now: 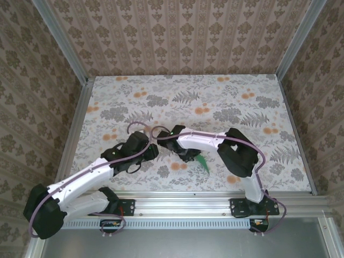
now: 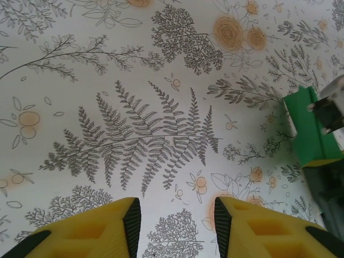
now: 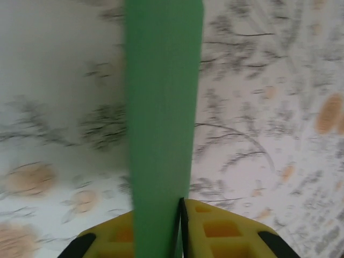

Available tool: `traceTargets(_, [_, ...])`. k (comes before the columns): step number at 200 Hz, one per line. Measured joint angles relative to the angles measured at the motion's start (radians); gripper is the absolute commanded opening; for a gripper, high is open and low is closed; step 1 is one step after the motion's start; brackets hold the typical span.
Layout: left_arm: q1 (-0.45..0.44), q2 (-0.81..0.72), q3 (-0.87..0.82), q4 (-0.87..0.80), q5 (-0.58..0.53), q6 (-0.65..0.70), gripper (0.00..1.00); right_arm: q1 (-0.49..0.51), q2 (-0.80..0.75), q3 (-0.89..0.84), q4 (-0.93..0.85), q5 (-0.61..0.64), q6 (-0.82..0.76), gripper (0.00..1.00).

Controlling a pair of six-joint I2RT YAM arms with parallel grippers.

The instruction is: Fold a paper plane with a square sheet of paper (pick it up from the middle)

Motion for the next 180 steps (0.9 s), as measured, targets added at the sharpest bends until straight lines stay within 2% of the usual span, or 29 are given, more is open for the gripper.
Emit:
traceTargets(7, [0.004, -0.006, 0.000, -0.009, 0.000, 0.000, 0.44, 0.005, 0.000, 0.002, 0.010, -0.028, 0.001, 0.24])
traceTargets(20, [0.006, -0.015, 0.000, -0.022, 0.000, 0.000, 0.45, 0.006, -0.005, 0.002, 0.042, -0.089, 0.001, 0.41])
traceTargets(35, [0.012, -0.021, 0.000, -0.026, 0.000, 0.000, 0.45, 0.003, -0.016, -0.001, 0.079, -0.155, -0.003, 0.45])
traceTargets(51, [0.014, -0.022, 0.000, -0.026, 0.001, 0.000, 0.45, 0.000, -0.061, -0.025, 0.132, -0.218, -0.002, 0.60])
traceTargets(83, [0.018, -0.016, 0.000, -0.026, 0.008, 0.000, 0.46, -0.034, -0.305, -0.193, 0.290, -0.389, -0.005, 0.69])
traceTargets(90, [0.018, -0.012, 0.000, -0.026, 0.012, 0.001, 0.46, -0.054, -0.376, -0.240, 0.329, -0.429, -0.002, 0.68])
traceTargets(98, [0.018, -0.007, 0.000, -0.026, 0.018, 0.001, 0.46, -0.082, -0.446, -0.289, 0.373, -0.473, 0.001, 0.63])
traceTargets(119, [0.018, 0.013, 0.000, -0.021, 0.046, 0.005, 0.46, -0.180, -0.569, -0.419, 0.498, -0.603, 0.016, 0.40])
traceTargets(141, [0.015, 0.050, 0.000, -0.006, 0.082, 0.012, 0.46, -0.264, -0.582, -0.528, 0.596, -0.711, 0.038, 0.19])
traceTargets(162, [-0.009, 0.090, 0.001, 0.000, 0.103, 0.019, 0.46, -0.284, -0.562, -0.581, 0.636, -0.793, 0.044, 0.12])
traceTargets(180, [-0.041, 0.136, 0.012, 0.003, 0.115, 0.023, 0.46, -0.284, -0.540, -0.591, 0.664, -0.837, 0.041, 0.10])
